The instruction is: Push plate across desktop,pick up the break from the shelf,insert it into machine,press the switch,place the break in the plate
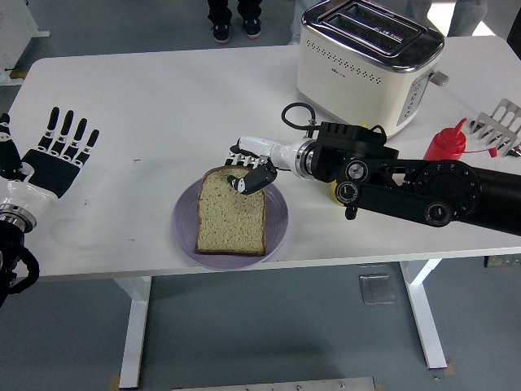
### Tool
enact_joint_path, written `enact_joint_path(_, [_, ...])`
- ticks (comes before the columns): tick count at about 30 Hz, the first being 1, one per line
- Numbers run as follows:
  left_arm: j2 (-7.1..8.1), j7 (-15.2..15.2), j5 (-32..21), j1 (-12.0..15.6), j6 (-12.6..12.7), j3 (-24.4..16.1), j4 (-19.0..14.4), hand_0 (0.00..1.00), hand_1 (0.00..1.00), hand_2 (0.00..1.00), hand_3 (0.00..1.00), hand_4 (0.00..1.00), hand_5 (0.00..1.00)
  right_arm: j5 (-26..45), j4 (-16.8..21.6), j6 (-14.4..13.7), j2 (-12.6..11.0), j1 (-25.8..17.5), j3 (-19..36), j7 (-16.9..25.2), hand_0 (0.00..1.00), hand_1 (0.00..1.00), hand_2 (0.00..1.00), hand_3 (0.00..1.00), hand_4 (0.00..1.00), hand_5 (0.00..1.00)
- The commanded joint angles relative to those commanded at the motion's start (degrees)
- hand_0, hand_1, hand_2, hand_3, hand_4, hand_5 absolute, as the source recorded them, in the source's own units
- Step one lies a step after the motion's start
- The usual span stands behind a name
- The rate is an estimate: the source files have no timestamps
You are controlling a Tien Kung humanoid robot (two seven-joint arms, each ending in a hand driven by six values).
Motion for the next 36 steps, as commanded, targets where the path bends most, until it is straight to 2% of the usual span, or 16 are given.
enact_joint_path(2, [0.00, 0.00, 0.05, 0.00, 0.00, -0.06, 0.12, 0.814, 0.748, 0.709, 0.702, 0.787, 0.998, -0.04, -0.37, 0.18, 0.05, -0.02, -0.09, 0.22, 0.616, 0.643, 0.632, 0.581, 0.479, 0.098])
enact_joint_path(3, [-0.01, 0.00, 0.07, -0.01, 0.00, -0.06, 0.16, 0.815, 0.750, 0.711, 0.702, 0.787, 0.998, -0.06, -0.53, 0.27, 0.07, -0.02, -0.12, 0.31, 0.650, 0.686, 0.697, 0.638, 0.493, 0.109])
enact_joint_path(8, [-0.03, 0.03, 0.20, -0.07, -0.01, -0.02, 0.28, 0.815, 0.750, 0.711, 0.702, 0.787, 0.998, -0.39, -1.18, 0.90, 0.12, 0.03, -0.21, 0.70, 0.650, 0.686, 0.697, 0.638, 0.493, 0.109])
enact_joint_path(9, [-0.04, 0.04, 0.23, -0.08, -0.02, -0.02, 0.29, 0.815, 0.749, 0.711, 0.703, 0.787, 0.998, -0.52, -1.25, 1.00, 0.13, 0.04, -0.21, 0.76, 0.670, 0.718, 0.735, 0.693, 0.511, 0.114])
enact_joint_path(14, [-0.05, -0.02, 0.45, -0.05, 0.02, -0.06, 0.21, 0.815, 0.749, 0.711, 0.703, 0.787, 0.998, -1.41, -1.50, 1.60, 0.14, 0.19, -0.06, 1.01, 0.670, 0.718, 0.735, 0.693, 0.511, 0.114])
enact_joint_path(15, [-0.05, -0.02, 0.49, -0.04, 0.03, -0.11, 0.19, 0.815, 0.746, 0.711, 0.701, 0.787, 0.998, -1.54, -1.52, 1.70, 0.14, 0.22, -0.04, 1.02, 0.683, 0.722, 0.748, 0.716, 0.570, 0.171])
enact_joint_path(20, [0.06, -0.04, 0.75, -0.01, 0.04, -0.53, -0.02, 0.815, 0.746, 0.711, 0.701, 0.787, 0.998, -1.97, -1.72, 2.06, 0.06, 0.39, -0.01, 1.14, 0.683, 0.722, 0.748, 0.716, 0.570, 0.171])
enact_joint_path(21, [0.08, -0.05, 0.79, 0.00, 0.05, -0.63, -0.08, 0.816, 0.744, 0.709, 0.699, 0.788, 0.998, -2.08, -1.80, 2.09, 0.05, 0.43, 0.00, 1.15, 0.687, 0.724, 0.753, 0.731, 0.647, 0.228])
enact_joint_path(32, [0.26, -0.09, 1.08, -0.14, 0.13, -1.21, -0.34, 0.815, 0.743, 0.706, 0.697, 0.788, 0.998, -3.47, -2.58, 2.31, -0.25, 0.89, 0.26, 1.39, 0.688, 0.727, 0.754, 0.745, 0.671, 0.251])
enact_joint_path(33, [0.26, -0.09, 1.07, -0.15, 0.12, -1.21, -0.35, 0.815, 0.742, 0.703, 0.693, 0.787, 0.998, -3.55, -2.64, 2.31, -0.26, 0.92, 0.27, 1.39, 0.687, 0.724, 0.749, 0.747, 0.624, 0.208])
enact_joint_path(36, [0.27, -0.07, 1.05, -0.18, 0.11, -1.23, -0.39, 0.815, 0.742, 0.703, 0.693, 0.787, 0.998, -3.89, -2.67, 2.17, -0.38, 1.06, 0.50, 1.53, 0.687, 0.724, 0.749, 0.747, 0.624, 0.208])
